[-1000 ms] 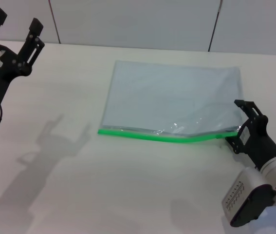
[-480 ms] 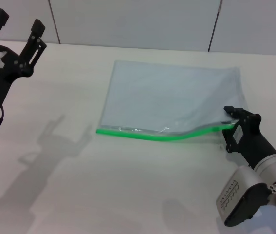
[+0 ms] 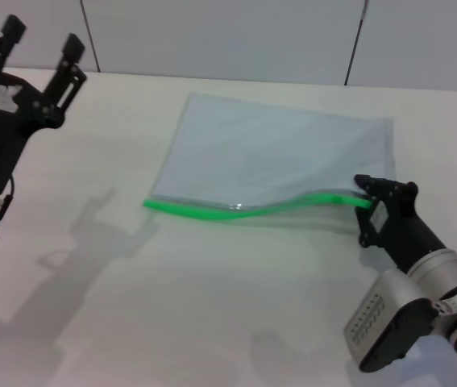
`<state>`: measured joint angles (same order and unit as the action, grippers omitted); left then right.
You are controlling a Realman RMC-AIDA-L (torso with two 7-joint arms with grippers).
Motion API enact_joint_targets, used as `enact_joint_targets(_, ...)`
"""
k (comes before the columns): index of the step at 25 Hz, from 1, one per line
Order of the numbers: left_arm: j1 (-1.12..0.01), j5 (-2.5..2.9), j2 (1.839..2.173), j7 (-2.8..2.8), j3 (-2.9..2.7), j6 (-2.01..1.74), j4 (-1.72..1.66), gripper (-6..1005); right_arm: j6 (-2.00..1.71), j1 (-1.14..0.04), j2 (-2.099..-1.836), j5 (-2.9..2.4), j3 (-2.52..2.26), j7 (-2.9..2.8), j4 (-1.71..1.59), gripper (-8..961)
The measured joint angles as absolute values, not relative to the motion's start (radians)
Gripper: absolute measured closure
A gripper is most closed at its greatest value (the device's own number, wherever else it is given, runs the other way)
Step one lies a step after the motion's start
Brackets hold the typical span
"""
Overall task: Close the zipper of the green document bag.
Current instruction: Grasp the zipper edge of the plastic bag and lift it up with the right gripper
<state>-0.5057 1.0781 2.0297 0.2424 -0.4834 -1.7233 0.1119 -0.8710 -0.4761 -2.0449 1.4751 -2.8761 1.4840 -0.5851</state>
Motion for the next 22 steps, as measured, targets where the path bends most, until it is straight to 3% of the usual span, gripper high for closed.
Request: enact_joint_targets(22,-0.619,1.304,2.026,0.190,-0.777,-1.370,0.054,207,-0.812,-0.537,-2.040,1.454,-2.876,1.450,-0.687,904)
